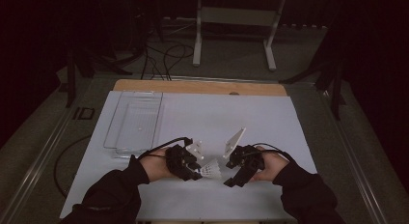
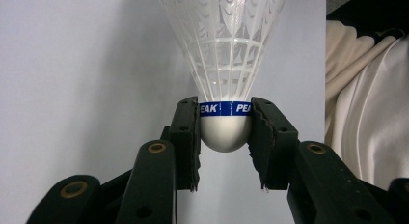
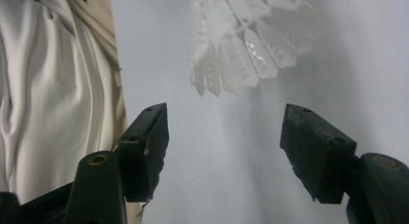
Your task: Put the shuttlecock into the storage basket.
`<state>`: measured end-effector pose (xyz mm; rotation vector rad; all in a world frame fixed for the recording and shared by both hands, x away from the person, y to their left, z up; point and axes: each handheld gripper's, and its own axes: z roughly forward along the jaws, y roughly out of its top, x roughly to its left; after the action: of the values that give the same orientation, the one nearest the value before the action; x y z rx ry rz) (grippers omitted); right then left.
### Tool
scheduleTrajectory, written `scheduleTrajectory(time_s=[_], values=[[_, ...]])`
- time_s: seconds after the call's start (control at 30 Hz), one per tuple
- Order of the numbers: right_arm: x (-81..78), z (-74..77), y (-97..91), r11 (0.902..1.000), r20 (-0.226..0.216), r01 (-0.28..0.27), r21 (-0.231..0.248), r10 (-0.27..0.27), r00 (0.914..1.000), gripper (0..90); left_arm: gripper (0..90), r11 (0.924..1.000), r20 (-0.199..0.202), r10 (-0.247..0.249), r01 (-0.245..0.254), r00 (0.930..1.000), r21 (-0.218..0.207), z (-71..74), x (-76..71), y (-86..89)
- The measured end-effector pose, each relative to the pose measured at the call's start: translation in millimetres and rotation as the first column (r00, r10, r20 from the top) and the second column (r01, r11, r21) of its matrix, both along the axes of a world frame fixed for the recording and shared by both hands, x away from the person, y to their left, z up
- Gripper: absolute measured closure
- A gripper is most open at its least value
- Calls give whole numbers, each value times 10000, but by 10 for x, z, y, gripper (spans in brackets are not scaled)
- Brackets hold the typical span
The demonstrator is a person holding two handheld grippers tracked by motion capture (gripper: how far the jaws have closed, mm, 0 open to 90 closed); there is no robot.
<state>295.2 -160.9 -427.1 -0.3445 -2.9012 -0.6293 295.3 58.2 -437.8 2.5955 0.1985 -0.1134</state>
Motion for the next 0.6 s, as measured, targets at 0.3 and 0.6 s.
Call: scheduleTrajectory(time_s=[0.3, 0.6], values=[[-4, -81, -52, 9995, 160, 310, -28, -310, 9994, 149, 659, 9995, 29, 271, -271, 9996, 129, 72, 52, 134], [-30, -139, -135, 9977, 737, 675, -5, -672, 9950, 111, 659, 9984, -55, 568, -567, 9984, 81, 139, 115, 262]])
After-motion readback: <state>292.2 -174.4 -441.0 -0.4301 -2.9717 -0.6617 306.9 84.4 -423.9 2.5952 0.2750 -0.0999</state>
